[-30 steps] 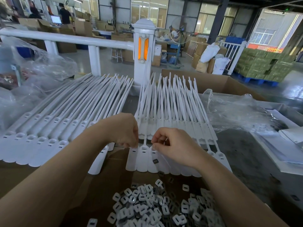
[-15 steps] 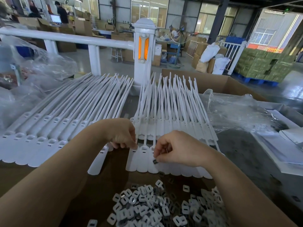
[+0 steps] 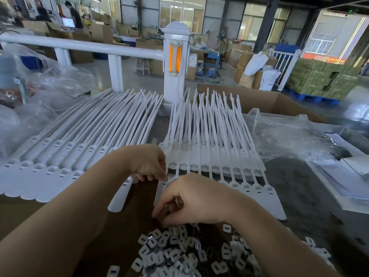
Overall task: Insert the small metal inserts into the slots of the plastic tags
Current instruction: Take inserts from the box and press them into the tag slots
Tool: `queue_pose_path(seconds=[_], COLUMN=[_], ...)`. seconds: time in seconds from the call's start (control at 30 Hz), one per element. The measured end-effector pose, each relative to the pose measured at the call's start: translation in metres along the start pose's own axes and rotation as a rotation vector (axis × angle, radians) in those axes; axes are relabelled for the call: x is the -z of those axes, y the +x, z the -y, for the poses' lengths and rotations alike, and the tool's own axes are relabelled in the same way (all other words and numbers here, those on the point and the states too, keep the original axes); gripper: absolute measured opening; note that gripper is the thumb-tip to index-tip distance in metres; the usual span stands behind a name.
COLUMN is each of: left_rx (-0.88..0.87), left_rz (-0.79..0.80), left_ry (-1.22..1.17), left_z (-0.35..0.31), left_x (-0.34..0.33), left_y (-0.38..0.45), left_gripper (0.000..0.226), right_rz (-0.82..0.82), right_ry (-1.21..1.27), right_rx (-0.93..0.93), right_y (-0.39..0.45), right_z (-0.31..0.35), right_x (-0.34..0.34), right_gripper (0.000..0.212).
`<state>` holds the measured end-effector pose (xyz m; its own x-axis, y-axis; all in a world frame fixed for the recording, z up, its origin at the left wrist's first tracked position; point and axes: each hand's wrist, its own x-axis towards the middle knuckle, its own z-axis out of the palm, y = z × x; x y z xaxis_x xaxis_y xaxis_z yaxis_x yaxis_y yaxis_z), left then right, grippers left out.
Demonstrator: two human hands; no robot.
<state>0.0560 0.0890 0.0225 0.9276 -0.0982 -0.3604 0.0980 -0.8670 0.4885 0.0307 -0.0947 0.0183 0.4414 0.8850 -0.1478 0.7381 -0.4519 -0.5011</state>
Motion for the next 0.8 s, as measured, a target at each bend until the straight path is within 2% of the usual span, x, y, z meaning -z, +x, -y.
queue_pose_path(seconds=[0.2, 0.3, 0.47, 0.6, 0.67, 0.8], left_rx=[-0.01, -0.024, -0.109, -0.207, -0.221, -0.228], left_rz=[-0.001, -0.012, -0.084, 0.076, 0.13, 0.139], left_ry=[0.007, 0.033, -0.083, -0.271, -0.35, -0.48], left_z=[0.0, -0.001, -0.006, -0.017, -0.02, -0.019], left_x=[0.0, 0.001, 0.01, 0.014, 0.012, 0.011], left_y=[-0.001, -0.004, -0.01, -0.019, -0.02, -0.02], left_gripper=[0.012, 0.014, 0.01, 0.013, 0.015, 0.013], right_rz=[0.031, 0.013, -0.3, -0.556, -0.63, -0.71], right_ry=[-0.041, 0.042, 0.262, 0.33, 0.345, 0.32], right_rx=[-0.003, -0.011, -0.051, -0.06, -0.051, -0.043], right_y=[0.0, -0.001, -0.008, -0.011, -0.012, -0.011], right_z=[0.002, 0.0, -0.016, -0.03, -0.032, -0.033], right_x=[-0.002, 0.0, 0.013, 0.018, 0.018, 0.017], right_gripper=[0.015, 0.009, 0.011, 0.013, 0.013, 0.015])
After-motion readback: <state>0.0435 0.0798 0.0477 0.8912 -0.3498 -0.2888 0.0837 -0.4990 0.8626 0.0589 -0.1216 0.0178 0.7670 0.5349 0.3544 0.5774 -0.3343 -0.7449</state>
